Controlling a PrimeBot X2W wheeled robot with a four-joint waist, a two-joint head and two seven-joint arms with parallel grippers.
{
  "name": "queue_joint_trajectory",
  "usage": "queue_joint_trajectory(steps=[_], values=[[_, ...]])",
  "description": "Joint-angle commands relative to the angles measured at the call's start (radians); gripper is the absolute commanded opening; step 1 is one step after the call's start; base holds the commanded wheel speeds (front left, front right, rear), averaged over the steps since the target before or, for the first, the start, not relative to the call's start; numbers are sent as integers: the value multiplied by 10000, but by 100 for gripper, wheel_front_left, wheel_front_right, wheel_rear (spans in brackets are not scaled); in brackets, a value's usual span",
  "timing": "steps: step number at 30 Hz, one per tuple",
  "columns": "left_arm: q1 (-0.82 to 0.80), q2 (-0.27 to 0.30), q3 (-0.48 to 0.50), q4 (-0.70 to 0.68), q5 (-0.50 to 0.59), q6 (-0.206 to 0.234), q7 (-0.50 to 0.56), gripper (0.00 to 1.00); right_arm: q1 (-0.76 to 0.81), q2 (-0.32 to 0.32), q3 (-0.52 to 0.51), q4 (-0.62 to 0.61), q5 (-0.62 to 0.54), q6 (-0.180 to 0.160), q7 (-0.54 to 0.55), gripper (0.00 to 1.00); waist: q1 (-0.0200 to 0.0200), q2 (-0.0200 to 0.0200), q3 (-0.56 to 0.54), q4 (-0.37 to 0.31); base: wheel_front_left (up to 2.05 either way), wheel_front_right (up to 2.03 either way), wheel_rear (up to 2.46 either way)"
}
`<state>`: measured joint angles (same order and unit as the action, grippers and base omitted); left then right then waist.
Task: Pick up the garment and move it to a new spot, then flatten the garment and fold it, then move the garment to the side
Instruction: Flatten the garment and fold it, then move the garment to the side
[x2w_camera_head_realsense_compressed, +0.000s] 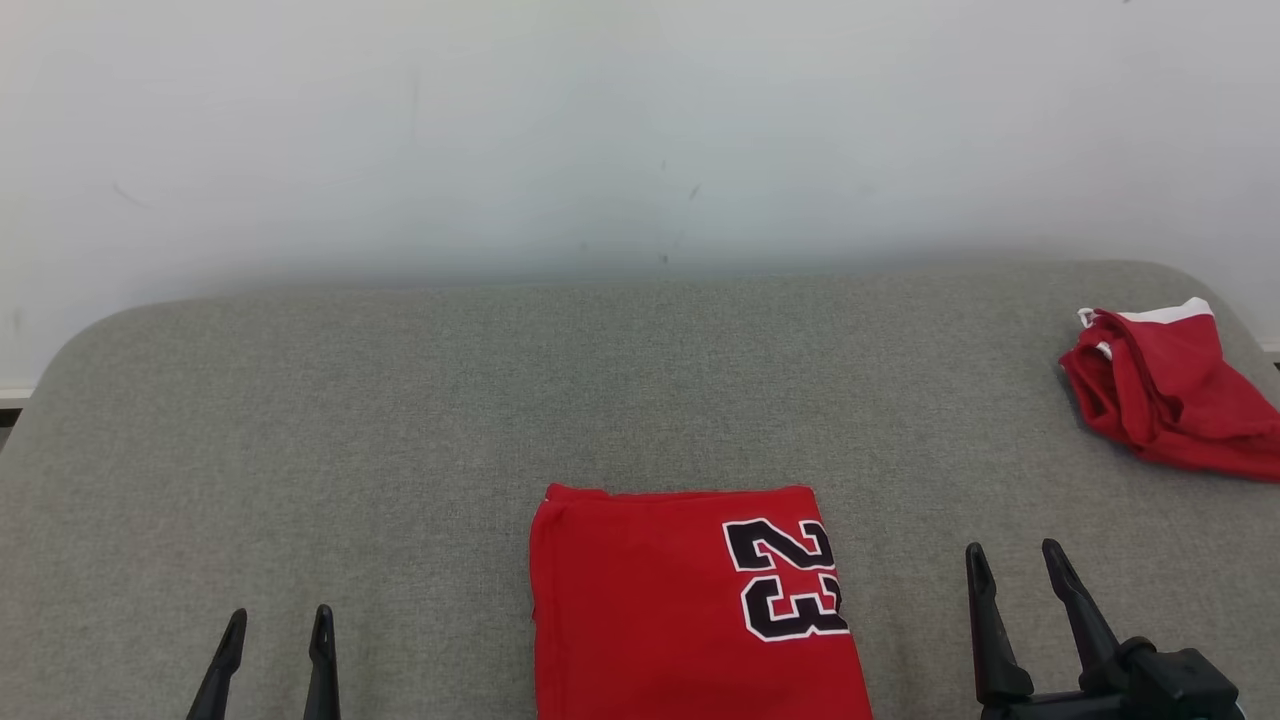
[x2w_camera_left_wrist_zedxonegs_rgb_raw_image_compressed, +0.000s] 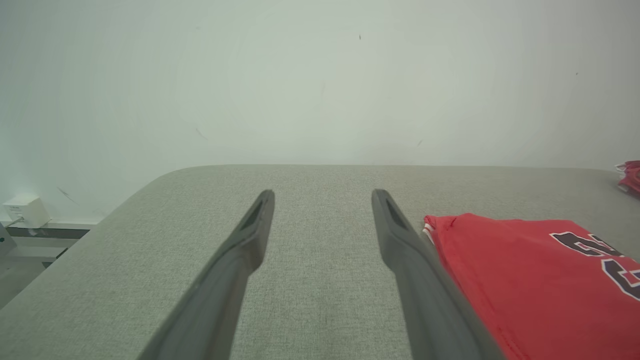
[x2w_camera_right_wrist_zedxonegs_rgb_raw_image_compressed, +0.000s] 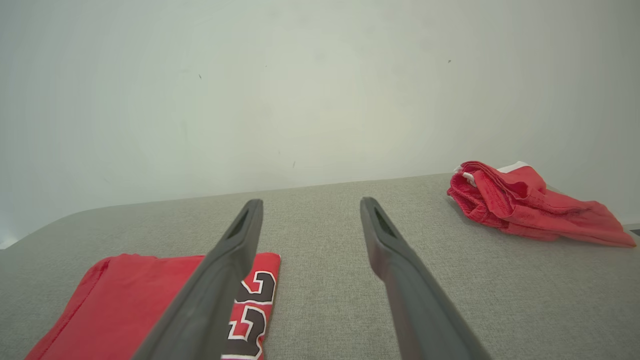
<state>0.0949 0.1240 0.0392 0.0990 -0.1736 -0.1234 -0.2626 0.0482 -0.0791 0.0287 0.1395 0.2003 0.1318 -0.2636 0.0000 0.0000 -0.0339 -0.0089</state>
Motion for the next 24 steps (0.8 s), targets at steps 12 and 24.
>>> queue_joint_trajectory(steps=[12,24], values=[[119,60,-116,26,-227,-72,-27,100,75,-20,36,159,-41,-30,-6,100,0,0,-47,51,0,0,0],[155,20,-140,7,-82,-60,-27,100,43,-66,21,228,-24,-30,-6,100,0,0,-30,62,0,0,0]])
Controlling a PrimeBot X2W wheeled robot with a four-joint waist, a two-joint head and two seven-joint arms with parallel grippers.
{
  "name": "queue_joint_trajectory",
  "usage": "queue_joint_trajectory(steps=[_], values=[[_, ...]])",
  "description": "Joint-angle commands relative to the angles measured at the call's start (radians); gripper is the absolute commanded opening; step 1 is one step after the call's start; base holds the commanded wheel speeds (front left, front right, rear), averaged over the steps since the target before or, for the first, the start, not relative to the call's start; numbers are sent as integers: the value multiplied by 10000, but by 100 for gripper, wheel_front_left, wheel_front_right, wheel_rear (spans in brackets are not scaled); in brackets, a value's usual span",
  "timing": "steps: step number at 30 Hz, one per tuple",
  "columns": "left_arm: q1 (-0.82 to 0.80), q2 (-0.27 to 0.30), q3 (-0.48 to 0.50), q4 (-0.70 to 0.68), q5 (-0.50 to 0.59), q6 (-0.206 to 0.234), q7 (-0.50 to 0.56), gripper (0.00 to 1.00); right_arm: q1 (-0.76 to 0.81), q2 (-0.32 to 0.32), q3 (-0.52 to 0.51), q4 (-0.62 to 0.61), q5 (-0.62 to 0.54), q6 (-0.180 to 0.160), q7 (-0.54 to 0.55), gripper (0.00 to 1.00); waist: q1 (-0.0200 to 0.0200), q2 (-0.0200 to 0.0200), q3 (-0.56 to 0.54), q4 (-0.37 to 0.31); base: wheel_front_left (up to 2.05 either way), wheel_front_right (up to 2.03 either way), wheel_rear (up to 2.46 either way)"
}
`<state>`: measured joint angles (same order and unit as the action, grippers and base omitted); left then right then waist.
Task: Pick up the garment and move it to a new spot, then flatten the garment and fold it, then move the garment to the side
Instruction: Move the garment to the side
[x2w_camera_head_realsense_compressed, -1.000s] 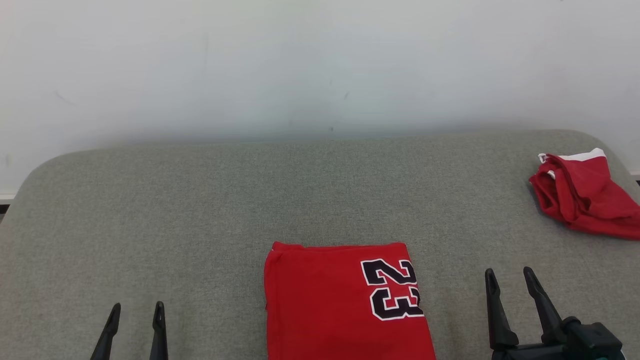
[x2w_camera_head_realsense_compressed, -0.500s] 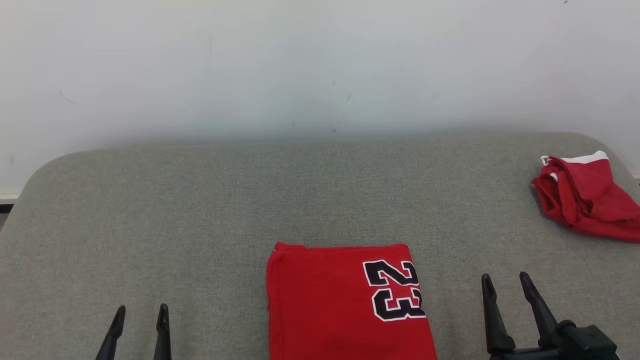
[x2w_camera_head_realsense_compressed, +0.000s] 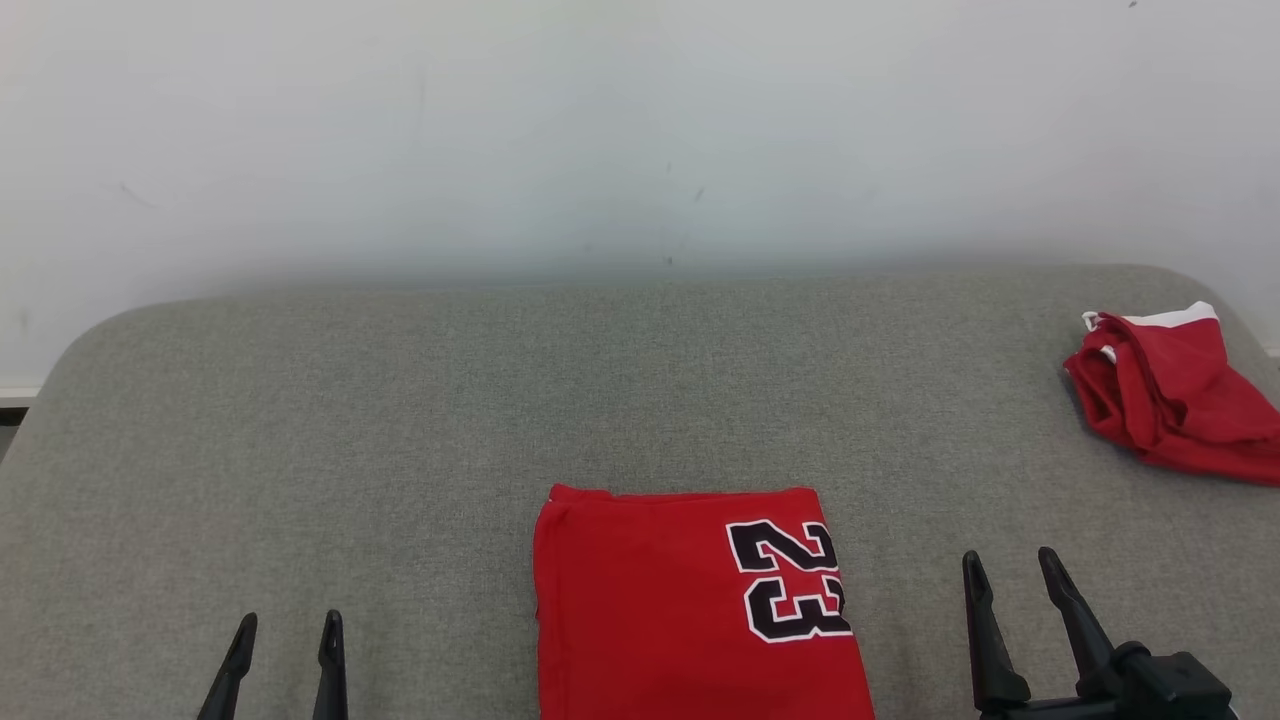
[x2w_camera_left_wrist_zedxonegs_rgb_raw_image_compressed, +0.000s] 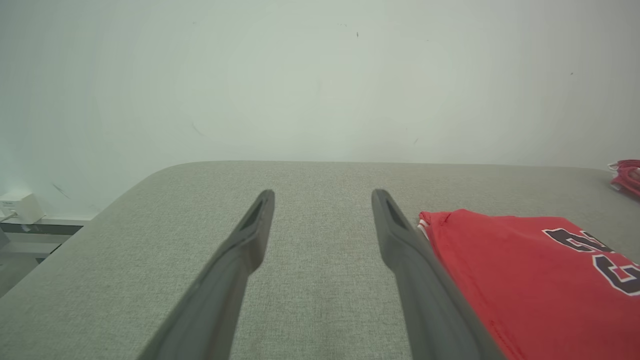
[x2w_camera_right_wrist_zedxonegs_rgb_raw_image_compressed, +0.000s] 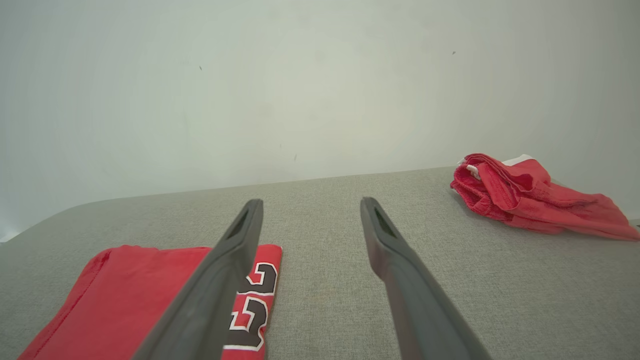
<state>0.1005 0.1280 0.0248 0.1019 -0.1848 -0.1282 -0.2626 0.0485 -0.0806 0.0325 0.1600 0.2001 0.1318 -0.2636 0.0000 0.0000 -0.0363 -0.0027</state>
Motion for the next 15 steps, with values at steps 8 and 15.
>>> queue_joint_trajectory(steps=[8,15], values=[[118,-47,36,-32,90,-9,-27,100,20,-49,15,62,20,-30,-6,100,0,0,-41,-17,0,0,0],[169,-108,25,-29,137,-10,-27,100,-78,-133,139,129,2,-30,-6,100,0,0,-40,-23,0,0,0]])
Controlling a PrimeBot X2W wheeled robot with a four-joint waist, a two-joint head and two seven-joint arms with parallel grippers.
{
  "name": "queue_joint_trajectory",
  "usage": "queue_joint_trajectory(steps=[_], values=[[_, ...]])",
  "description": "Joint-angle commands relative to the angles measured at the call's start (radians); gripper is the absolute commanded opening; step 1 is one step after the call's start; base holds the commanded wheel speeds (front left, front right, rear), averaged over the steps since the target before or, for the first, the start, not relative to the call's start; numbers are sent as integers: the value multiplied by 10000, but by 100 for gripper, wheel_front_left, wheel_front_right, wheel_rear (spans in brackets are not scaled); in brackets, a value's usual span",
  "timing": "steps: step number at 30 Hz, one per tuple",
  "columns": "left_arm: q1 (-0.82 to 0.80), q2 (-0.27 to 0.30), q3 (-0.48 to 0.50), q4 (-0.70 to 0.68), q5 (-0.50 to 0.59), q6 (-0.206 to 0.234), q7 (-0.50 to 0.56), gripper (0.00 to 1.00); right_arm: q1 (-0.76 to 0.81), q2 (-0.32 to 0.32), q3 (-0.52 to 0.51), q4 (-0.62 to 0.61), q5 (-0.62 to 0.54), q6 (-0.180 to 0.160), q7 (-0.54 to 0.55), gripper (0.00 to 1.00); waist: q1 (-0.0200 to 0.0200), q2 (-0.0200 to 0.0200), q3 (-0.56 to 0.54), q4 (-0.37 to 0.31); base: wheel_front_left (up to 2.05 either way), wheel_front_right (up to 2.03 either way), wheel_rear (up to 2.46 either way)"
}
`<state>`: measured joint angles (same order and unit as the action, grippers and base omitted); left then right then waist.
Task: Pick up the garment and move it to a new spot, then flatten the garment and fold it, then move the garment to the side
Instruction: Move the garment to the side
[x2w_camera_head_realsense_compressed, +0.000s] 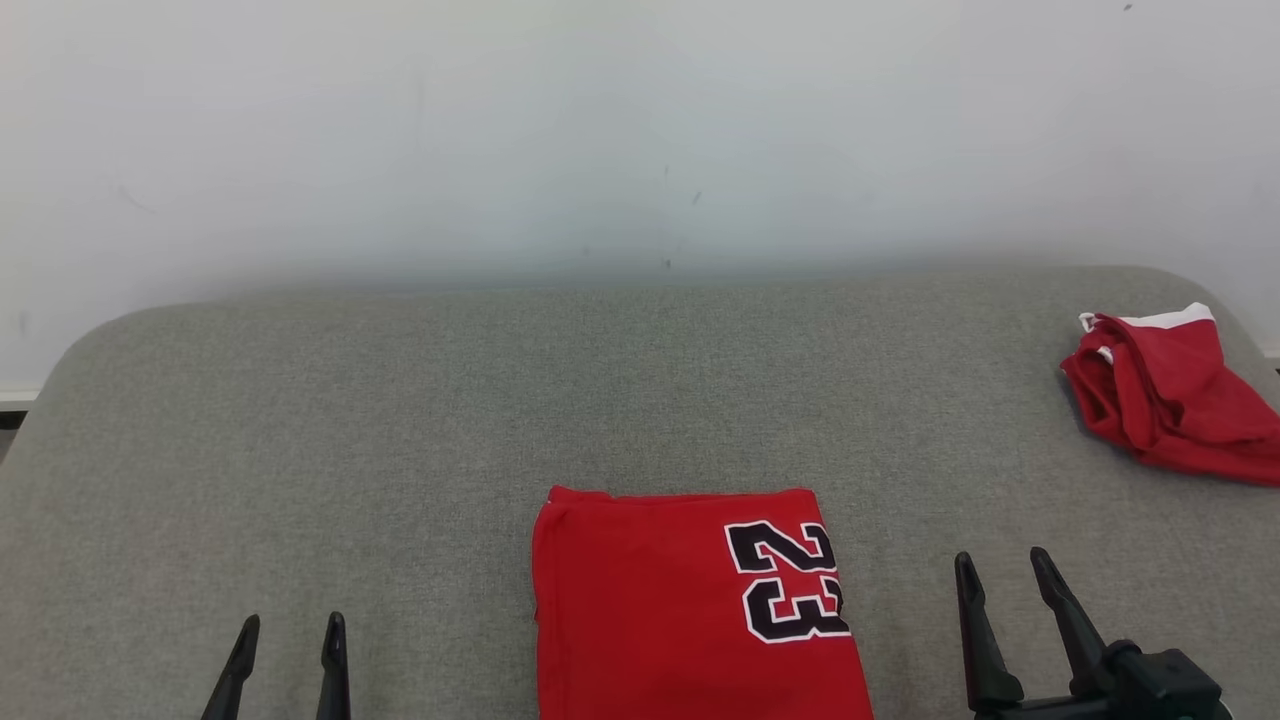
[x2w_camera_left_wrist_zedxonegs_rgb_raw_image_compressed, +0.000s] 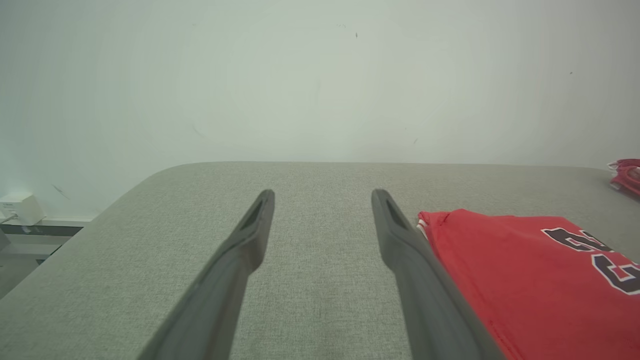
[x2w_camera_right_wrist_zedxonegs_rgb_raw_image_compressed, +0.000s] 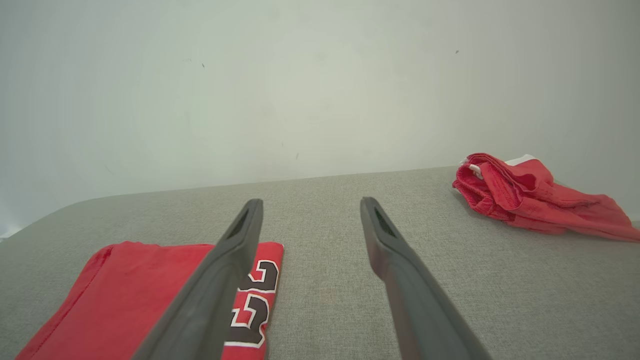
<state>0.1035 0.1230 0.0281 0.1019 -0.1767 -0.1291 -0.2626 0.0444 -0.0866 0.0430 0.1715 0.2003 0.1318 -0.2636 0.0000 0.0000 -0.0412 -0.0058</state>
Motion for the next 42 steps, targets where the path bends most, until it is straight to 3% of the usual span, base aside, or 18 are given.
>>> queue_joint_trajectory(steps=[1,5,18,40,41,42], values=[[148,-68,-22,-29,67,0,-27,100,-106,-86,95,45,35,-30,-5,100,0,0,18,19,0,0,0],[121,-102,-80,-4,104,-2,-27,100,-458,-255,375,381,168,-30,24,100,0,0,67,111,0,0,0],[-8,-125,-172,124,119,-6,-27,100,-2092,-415,1218,2943,512,-30,1535,100,0,0,302,532,0,0,0],[-457,-129,-422,305,-33,-16,-27,100,-3857,13,1910,7672,1349,-30,1544,100,0,0,748,1509,0,0,0],[-456,-136,-406,283,-29,-7,-27,100,-3902,67,2030,7752,1413,-28,1575,82,0,0,799,1503,0,0,0],[-470,-146,-397,272,-28,-7,-27,100,-3955,114,2103,7765,1505,-14,1509,39,0,0,836,1496,0,0,0]])
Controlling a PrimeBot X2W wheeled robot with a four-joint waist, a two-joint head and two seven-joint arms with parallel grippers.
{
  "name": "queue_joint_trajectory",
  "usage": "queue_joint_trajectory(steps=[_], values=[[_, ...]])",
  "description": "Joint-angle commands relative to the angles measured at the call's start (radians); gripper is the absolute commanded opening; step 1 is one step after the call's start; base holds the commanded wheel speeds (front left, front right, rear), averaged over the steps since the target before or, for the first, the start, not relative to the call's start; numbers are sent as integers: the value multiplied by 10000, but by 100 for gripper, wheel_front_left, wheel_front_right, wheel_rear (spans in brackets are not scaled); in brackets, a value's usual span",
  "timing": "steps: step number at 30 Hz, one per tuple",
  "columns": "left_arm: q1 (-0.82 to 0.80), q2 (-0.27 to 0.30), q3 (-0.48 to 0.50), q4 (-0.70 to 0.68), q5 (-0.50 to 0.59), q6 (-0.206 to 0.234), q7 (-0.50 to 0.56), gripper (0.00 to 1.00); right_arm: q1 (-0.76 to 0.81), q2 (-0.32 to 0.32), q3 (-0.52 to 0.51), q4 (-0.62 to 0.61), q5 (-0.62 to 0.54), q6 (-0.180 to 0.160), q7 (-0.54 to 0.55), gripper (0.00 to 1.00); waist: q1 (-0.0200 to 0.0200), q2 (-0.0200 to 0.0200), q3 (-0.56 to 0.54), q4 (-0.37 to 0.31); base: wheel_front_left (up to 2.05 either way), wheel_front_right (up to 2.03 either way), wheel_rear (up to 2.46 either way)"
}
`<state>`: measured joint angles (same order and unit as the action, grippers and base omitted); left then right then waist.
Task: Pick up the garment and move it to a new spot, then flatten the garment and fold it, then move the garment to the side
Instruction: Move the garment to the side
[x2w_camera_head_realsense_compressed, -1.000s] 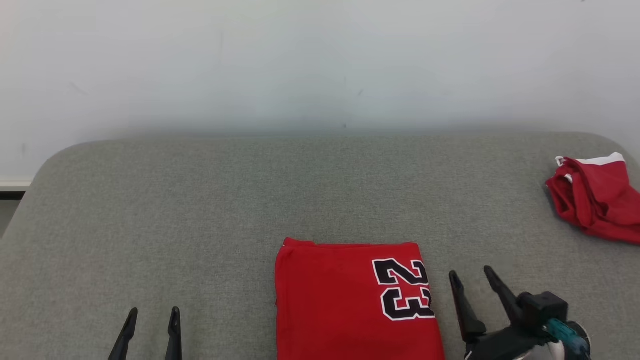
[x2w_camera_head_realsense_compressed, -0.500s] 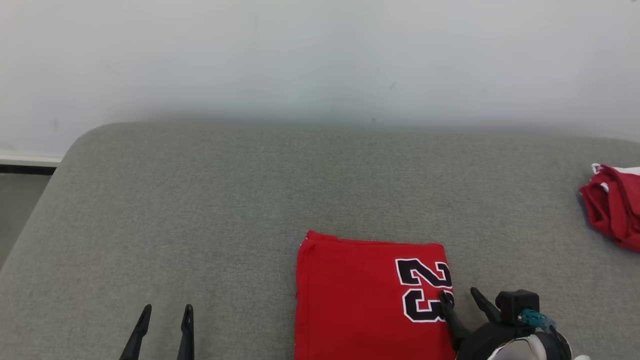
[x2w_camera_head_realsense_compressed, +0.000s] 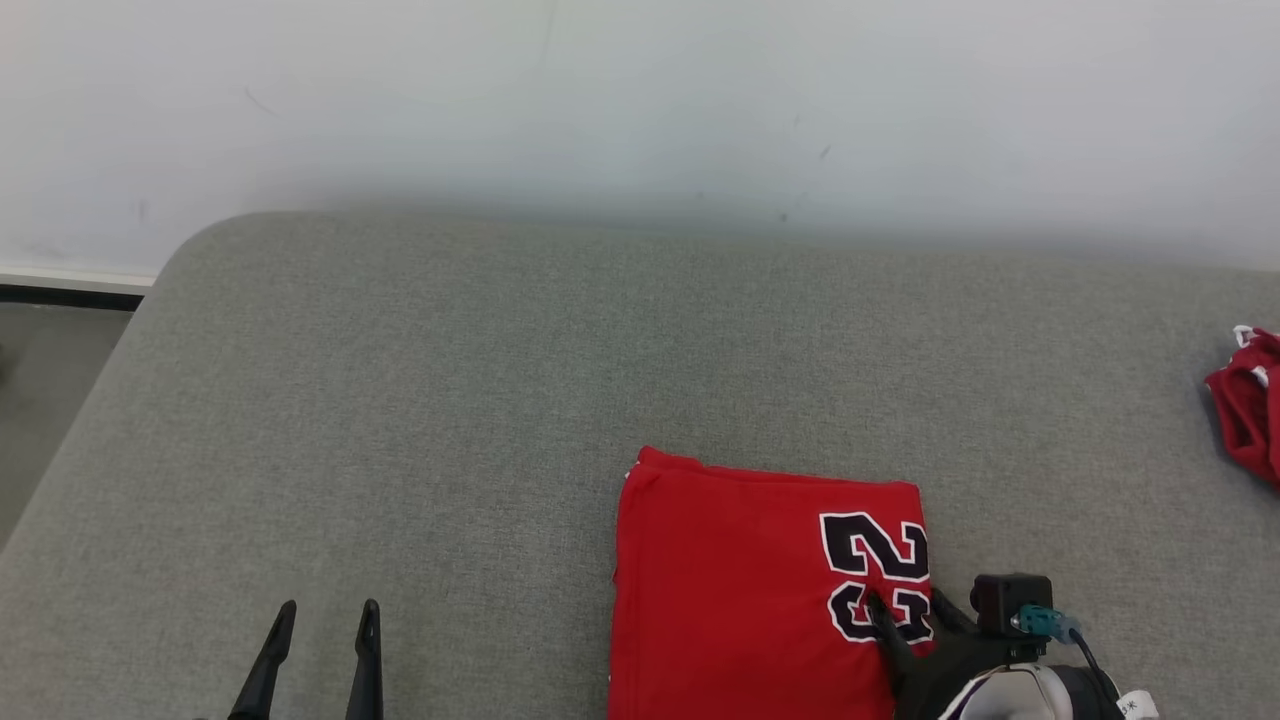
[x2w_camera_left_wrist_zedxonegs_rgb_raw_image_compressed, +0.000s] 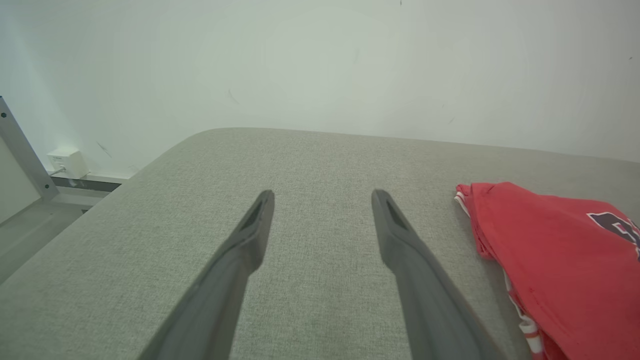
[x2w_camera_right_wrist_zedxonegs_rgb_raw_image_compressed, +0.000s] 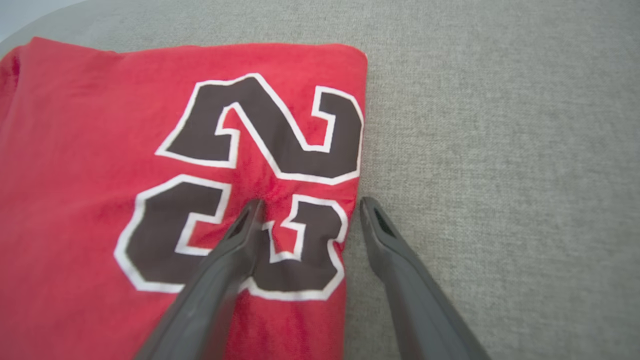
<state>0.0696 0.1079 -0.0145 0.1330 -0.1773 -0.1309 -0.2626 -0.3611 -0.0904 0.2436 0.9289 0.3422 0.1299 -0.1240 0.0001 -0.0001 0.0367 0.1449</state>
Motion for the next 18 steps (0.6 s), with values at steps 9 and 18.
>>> queue_joint_trajectory(steps=[9,18], values=[[-473,-43,-2,-95,-35,11,-27,100,-1272,-520,714,60,147,-14,-55,0,-1,1,781,-269,0,0,0],[-1263,19,-277,-287,-131,13,-27,100,-3394,-1996,1708,-628,-176,-12,517,0,-1,1,2192,-660,0,0,0]])
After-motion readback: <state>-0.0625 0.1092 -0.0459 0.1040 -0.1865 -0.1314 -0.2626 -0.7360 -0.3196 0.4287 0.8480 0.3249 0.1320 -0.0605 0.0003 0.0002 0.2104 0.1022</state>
